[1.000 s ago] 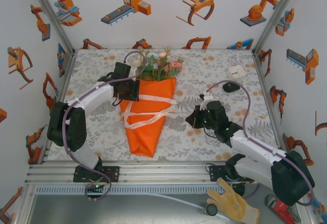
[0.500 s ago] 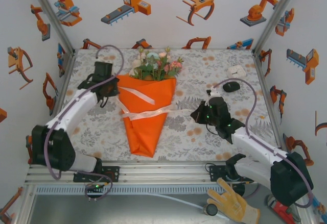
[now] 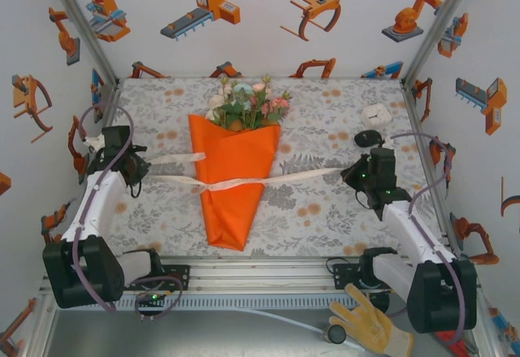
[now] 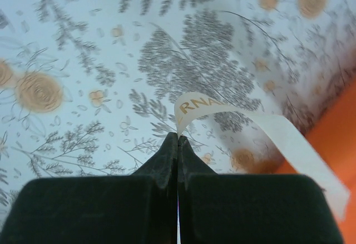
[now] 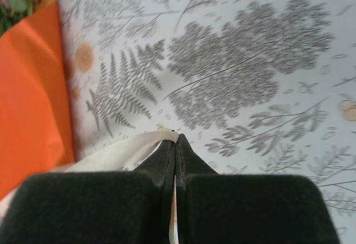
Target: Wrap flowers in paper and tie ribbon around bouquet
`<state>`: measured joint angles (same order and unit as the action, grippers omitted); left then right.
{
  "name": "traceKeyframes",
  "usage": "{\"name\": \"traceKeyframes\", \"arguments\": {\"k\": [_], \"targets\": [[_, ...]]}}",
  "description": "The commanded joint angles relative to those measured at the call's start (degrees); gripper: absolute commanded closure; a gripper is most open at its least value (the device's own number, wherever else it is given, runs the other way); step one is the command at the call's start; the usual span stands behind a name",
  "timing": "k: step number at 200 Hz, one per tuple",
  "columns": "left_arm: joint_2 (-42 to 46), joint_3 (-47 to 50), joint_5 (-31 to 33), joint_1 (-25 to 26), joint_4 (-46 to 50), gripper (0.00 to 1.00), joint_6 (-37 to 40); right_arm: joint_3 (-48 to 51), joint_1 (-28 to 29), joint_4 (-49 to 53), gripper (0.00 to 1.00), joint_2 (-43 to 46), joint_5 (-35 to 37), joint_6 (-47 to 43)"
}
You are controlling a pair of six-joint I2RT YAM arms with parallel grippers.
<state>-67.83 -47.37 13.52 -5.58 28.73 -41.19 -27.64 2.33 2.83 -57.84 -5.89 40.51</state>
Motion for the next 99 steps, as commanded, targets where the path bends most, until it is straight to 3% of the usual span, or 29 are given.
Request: {"name": "traceKeyframes", "arguments": {"k": [1,51,99], "targets": [[1.54,2.09,-1.13,-4.65,1.22,1.00,-7.04,-2.60,-5.78,1.04,1.00,-2.18,-1.54,-0.35],[-1.00,2.79,-4.20,-12.86,-1.02,1.00,-8.33,-8.83,-17.43,-2.88,1.00,-12.51,-4.60,0.64],[-1.99,7.47,-2.62,-20.52,-3.05,1.00,-13.99,-9.48,-26.92,-5.79,1.00,-18.56,-3.42,3.37]]}}
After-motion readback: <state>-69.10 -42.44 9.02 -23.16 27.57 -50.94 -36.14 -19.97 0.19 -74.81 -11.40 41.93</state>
